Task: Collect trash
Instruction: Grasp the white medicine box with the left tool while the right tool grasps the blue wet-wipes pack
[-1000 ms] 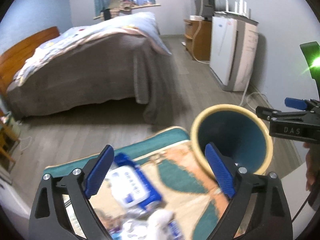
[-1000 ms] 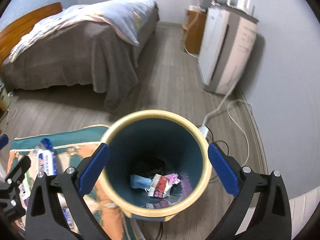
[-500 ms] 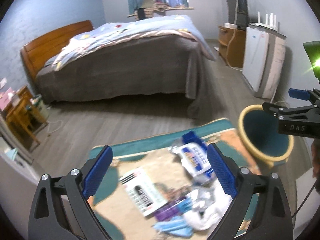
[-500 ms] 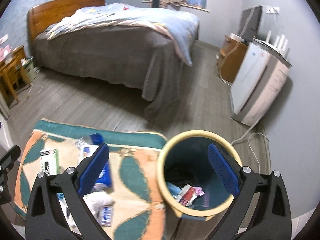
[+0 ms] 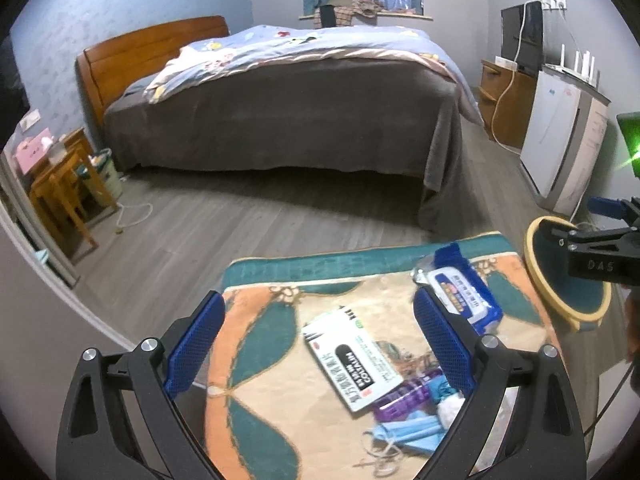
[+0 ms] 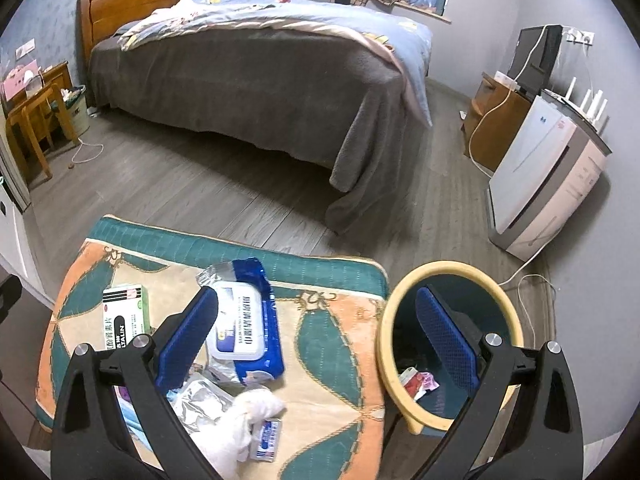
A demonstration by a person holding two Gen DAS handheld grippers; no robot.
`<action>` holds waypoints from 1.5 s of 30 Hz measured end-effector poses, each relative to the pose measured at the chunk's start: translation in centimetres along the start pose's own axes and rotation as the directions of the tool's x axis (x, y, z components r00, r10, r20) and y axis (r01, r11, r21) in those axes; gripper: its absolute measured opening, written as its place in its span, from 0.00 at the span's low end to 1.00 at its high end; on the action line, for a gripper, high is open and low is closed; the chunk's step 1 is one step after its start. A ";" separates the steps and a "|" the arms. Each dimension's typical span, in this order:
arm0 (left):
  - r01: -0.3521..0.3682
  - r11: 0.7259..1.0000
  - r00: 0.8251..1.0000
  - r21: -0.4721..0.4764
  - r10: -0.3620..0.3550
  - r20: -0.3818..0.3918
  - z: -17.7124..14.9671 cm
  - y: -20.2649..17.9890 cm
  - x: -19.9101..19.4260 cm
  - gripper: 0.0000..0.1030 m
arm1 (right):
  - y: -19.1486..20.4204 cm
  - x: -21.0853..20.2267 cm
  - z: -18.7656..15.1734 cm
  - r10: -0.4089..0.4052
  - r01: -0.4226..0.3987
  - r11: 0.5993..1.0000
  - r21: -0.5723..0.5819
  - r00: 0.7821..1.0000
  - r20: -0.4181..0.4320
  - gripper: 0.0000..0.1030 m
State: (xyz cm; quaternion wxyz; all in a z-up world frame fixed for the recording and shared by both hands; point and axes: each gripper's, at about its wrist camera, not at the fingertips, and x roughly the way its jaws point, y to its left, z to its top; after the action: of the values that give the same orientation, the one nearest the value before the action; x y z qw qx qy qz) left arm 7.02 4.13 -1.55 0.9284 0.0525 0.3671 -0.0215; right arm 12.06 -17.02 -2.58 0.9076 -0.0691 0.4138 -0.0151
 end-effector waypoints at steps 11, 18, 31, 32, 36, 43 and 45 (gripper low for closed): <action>-0.011 1.000 0.998 -0.017 0.010 -0.054 -1.0 2.6 2.6 0.92 | 2.9 4.0 -0.4 0.020 -0.020 1.000 0.004 0.997 -0.075 0.94; -0.024 0.998 0.985 -0.063 0.012 -0.174 -3.2 3.3 6.9 0.92 | 4.0 7.3 -0.7 0.015 -0.016 1.000 -0.009 0.991 -0.137 0.94; 0.033 0.999 0.945 -0.027 -0.040 -0.324 -5.7 -1.1 13.6 0.92 | 4.8 13.8 -1.9 0.076 -0.074 0.997 0.020 0.953 -0.293 0.94; 0.037 0.999 0.940 -0.023 -0.043 -0.337 -5.9 -1.5 14.0 0.92 | 5.3 14.4 -2.1 0.078 -0.081 0.997 0.003 0.948 -0.308 0.94; 0.051 0.999 0.927 -0.011 -0.051 -0.371 -6.3 -2.4 15.4 0.92 | 6.3 15.7 -2.6 0.069 -0.089 0.995 -0.042 0.937 -0.341 0.94; 0.049 0.998 0.892 -0.038 -0.060 -0.447 -7.0 -2.7 18.1 0.92 | 6.4 16.8 -2.8 0.134 -0.145 0.989 0.000 0.915 -0.381 0.94; 0.043 0.998 0.880 -0.056 -0.064 -0.471 -7.4 -2.5 18.7 0.92 | 6.6 17.3 -3.2 0.176 -0.184 0.983 0.021 0.894 -0.412 0.94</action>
State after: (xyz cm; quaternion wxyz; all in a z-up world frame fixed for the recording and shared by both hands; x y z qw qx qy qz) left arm 15.46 2.44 -19.91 0.8110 0.0258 0.5839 -0.0255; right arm 20.79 -12.35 -18.53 0.7966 -0.0341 0.6007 0.0584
